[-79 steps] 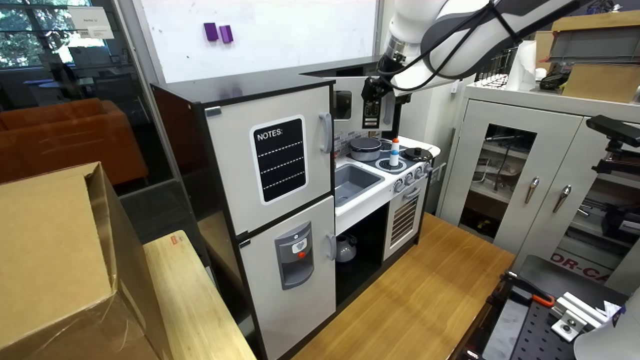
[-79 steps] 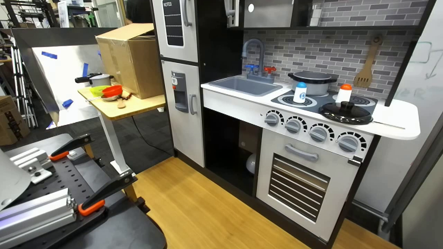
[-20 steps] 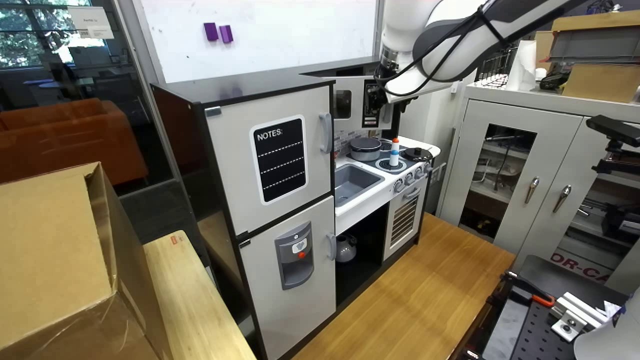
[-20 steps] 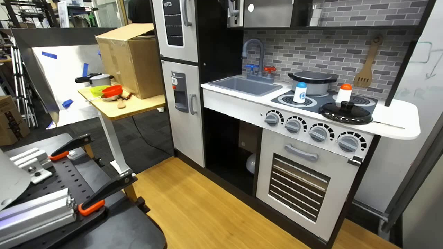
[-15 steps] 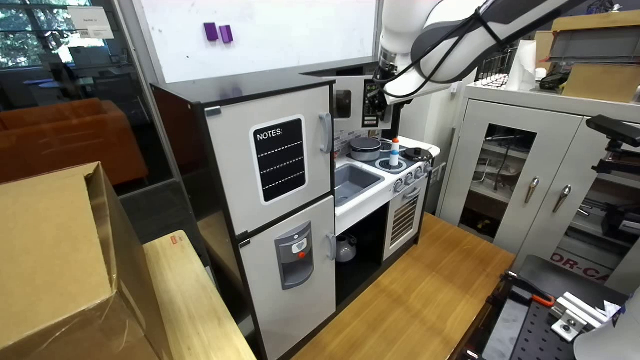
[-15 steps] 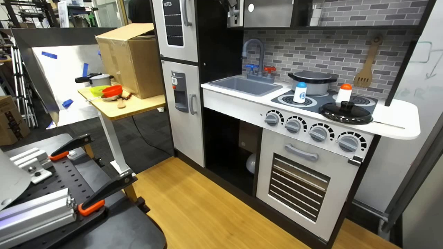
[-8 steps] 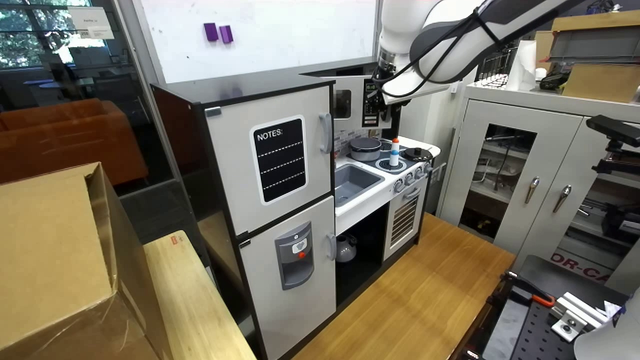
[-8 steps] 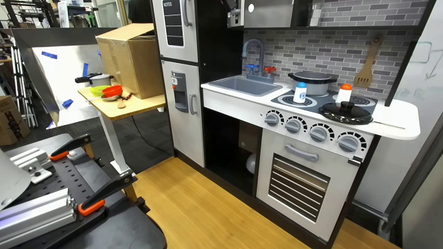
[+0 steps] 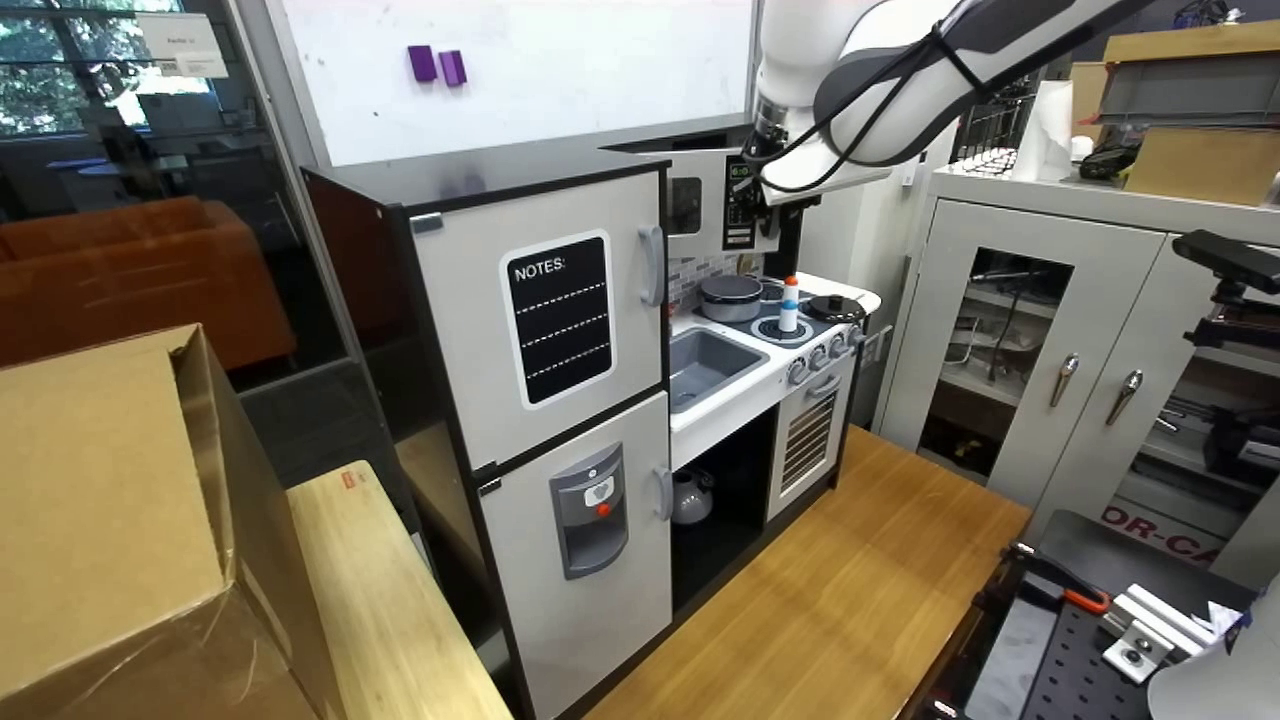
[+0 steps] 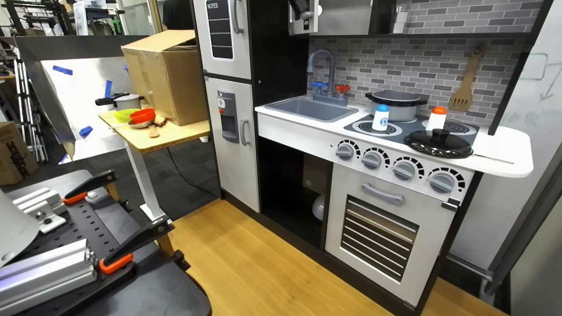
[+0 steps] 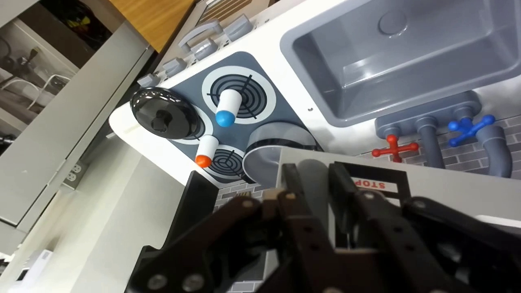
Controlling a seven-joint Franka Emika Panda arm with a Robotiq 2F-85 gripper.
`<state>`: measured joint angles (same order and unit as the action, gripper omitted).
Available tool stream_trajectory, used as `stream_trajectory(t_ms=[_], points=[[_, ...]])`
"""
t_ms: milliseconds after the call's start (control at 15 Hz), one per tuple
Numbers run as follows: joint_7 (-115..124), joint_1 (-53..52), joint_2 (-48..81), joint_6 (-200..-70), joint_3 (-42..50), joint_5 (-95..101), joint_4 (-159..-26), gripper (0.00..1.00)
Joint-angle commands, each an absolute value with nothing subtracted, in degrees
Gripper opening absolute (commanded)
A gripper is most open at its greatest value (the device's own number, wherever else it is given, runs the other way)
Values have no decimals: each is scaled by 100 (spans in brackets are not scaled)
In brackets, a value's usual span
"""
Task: Close the microwave door
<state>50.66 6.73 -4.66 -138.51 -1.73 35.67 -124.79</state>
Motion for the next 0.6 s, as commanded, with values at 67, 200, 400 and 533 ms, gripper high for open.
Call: stream_trajectory(t_ms=[67, 200, 400, 533], points=[[5135, 659, 221, -13862, 115, 4050, -11622, 10], [5107, 589, 499, -13893, 248, 4082, -11262, 10], [5077, 479, 828, -13906, 394, 4065, -10861, 10], [5057, 406, 982, -13905, 480, 4035, -10667, 10]])
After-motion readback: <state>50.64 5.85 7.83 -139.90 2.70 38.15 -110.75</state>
